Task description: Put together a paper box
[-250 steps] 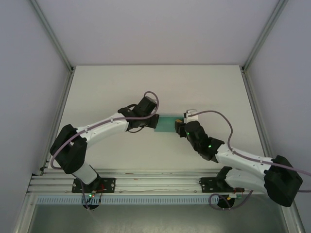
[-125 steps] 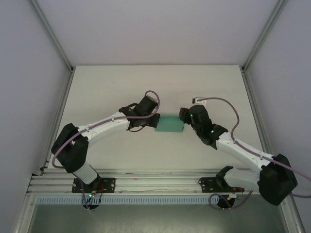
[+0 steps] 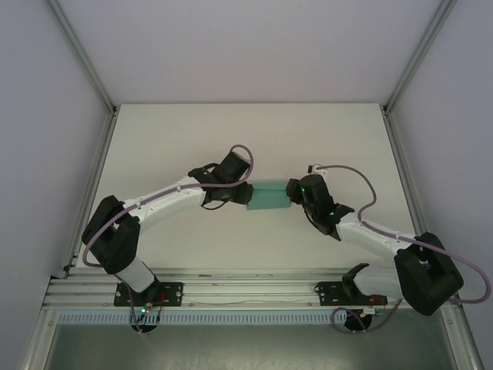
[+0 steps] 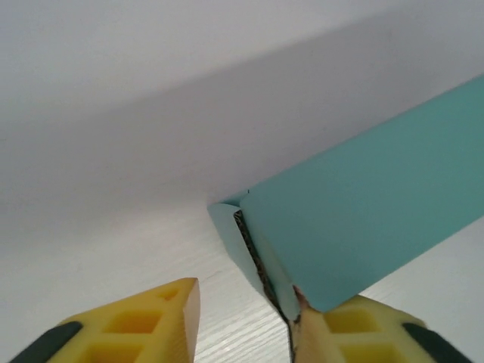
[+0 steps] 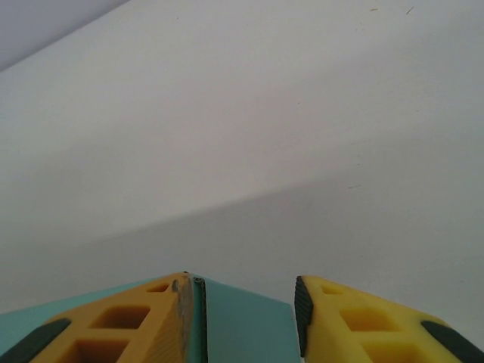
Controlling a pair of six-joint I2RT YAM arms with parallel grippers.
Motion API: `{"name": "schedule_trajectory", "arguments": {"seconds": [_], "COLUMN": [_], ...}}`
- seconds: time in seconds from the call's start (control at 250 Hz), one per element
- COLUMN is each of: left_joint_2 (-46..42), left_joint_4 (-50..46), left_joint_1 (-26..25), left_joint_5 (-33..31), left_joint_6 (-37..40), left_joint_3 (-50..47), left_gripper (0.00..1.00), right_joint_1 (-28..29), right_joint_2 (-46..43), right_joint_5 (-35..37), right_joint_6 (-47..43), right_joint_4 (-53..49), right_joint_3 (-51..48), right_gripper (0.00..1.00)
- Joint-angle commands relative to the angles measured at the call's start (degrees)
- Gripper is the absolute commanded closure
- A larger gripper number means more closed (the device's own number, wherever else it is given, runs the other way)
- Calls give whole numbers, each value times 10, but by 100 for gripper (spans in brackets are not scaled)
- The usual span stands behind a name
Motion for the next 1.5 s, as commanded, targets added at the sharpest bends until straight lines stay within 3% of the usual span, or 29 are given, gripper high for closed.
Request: {"name": "schedule_trajectory", "arguments": {"seconds": [0.0,0.132,0.288,0.564,0.652,0.839,1.039,1.167,1.247,1.371,1.419,1.499], "left_joint_2": [-15,-42,-60,-25,-9,7,26,34,41,46,45,45], "left_joint_4": [-57,-59,-42,13,32,112,219,264,274,287,283,268], "left_joint_1": [-2,3,27,70,75,81,94,93,95,94,95,95], "left_joint_5": [27,37,38,91,120,175,212,225,225,236,234,231], "left_joint_6": [17,19,-8,-34,-39,-63,-105,-117,-120,-122,-121,-118], "left_joint_3": [18,30,34,36,19,-76,-200,-237,-242,-238,-231,-210], "left_gripper": [53,35,2,2,8,34,74,78,89,94,100,100], "right_joint_1": [2,3,3,4,3,3,3,2,2,2,3,2], "right_joint_2": [25,24,24,25,30,49,58,60,65,67,66,60], "right_joint_5": [-23,-19,-16,-15,-13,-18,-54,-76,-86,-103,-106,-112], "right_joint_6": [9,5,-2,1,3,5,-8,-18,-21,-19,-17,-11], "right_joint_4": [-89,-88,-82,-76,-72,-41,36,73,96,100,97,78], "right_joint_3": [-38,-43,-49,-53,-53,-68,-112,-132,-141,-136,-131,-114], "right_gripper": [63,63,64,66,66,67,72,78,83,91,93,95]}}
